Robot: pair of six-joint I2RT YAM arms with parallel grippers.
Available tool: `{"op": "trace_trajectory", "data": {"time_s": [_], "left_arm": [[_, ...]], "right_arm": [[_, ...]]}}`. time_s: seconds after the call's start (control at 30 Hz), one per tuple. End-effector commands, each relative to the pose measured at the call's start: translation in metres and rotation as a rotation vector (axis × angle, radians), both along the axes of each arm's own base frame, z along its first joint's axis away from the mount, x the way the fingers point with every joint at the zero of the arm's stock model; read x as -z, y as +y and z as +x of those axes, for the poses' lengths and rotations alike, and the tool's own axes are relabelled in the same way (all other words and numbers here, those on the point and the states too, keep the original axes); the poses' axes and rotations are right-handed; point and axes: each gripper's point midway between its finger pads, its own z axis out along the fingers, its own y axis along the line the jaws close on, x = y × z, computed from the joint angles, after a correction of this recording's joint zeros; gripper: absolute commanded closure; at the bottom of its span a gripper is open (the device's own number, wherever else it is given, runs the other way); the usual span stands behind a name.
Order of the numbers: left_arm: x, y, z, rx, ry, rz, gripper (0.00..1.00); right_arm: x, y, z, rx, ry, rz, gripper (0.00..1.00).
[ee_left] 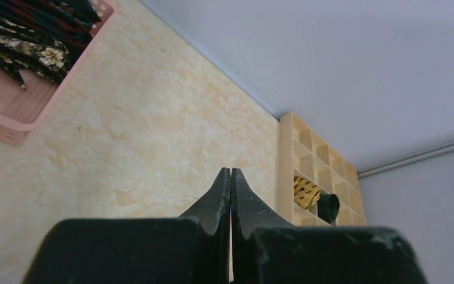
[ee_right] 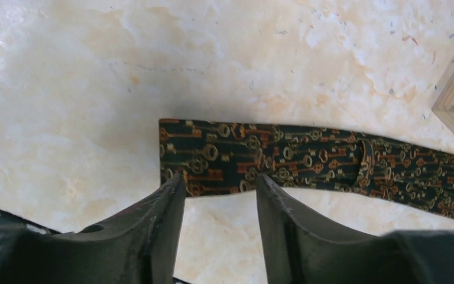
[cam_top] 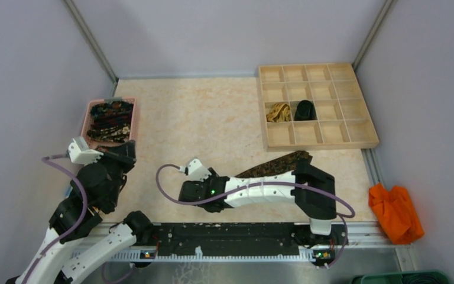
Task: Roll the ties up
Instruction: Roll the tie at the center of the board.
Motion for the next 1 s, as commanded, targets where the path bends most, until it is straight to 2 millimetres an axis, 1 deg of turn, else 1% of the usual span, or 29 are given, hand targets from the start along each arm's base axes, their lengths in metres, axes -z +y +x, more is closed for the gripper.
{"op": "trace_trajectory", "data": {"time_s": [0.0, 0.1, 0.13, 0.17, 0.23, 0.27, 0.33, 0.43, 0.53, 0.73, 0.87, 0.97], "left_arm": [[0.024, 0.007, -0.004, -0.016, 0.085, 0.081, 1.0], [0.028, 0.005, -0.004, -0.008, 0.085, 0.083, 1.0], [0.028, 0.006, -0.004, -0.008, 0.082, 0.086, 1.0], [0.028, 0.006, -0.004, -0.01, 0.081, 0.088, 1.0], [0.028, 0.008, -0.005, -0.013, 0.076, 0.089, 1.0], [0.029, 0.009, -0.005, -0.017, 0.072, 0.092, 1.0], [0.029, 0.011, -0.005, -0.019, 0.064, 0.097, 1.0], [0.031, 0.012, -0.006, -0.022, 0.053, 0.097, 1.0], [0.03, 0.011, -0.006, -0.011, 0.043, 0.097, 1.0], [0.034, 0.003, -0.002, 0.012, 0.045, 0.108, 1.0], [0.035, -0.002, 0.001, 0.025, 0.043, 0.109, 1.0], [0.035, -0.006, 0.003, 0.035, 0.041, 0.116, 1.0]], "right_arm": [[-0.011, 0.021, 0.004, -0.062, -0.035, -0.043, 0.47], [-0.008, 0.029, 0.003, -0.077, -0.022, -0.055, 0.45], [-0.006, 0.031, 0.002, -0.084, -0.017, -0.055, 0.41], [-0.002, 0.034, 0.001, -0.096, -0.006, -0.056, 0.38], [0.004, 0.04, -0.003, -0.116, 0.017, -0.048, 0.38], [0.008, 0.042, -0.004, -0.125, 0.026, -0.055, 0.33], [0.015, 0.043, -0.004, -0.123, 0.031, -0.067, 0.29], [0.026, 0.042, -0.004, -0.117, 0.042, -0.095, 0.29], [0.037, 0.034, -0.003, -0.09, 0.051, -0.119, 0.29], [0.056, 0.007, -0.005, -0.024, 0.084, -0.16, 0.33], [0.069, -0.007, -0.007, 0.026, 0.119, -0.163, 0.43], [0.074, -0.014, -0.006, 0.058, 0.13, -0.163, 0.52]]}}
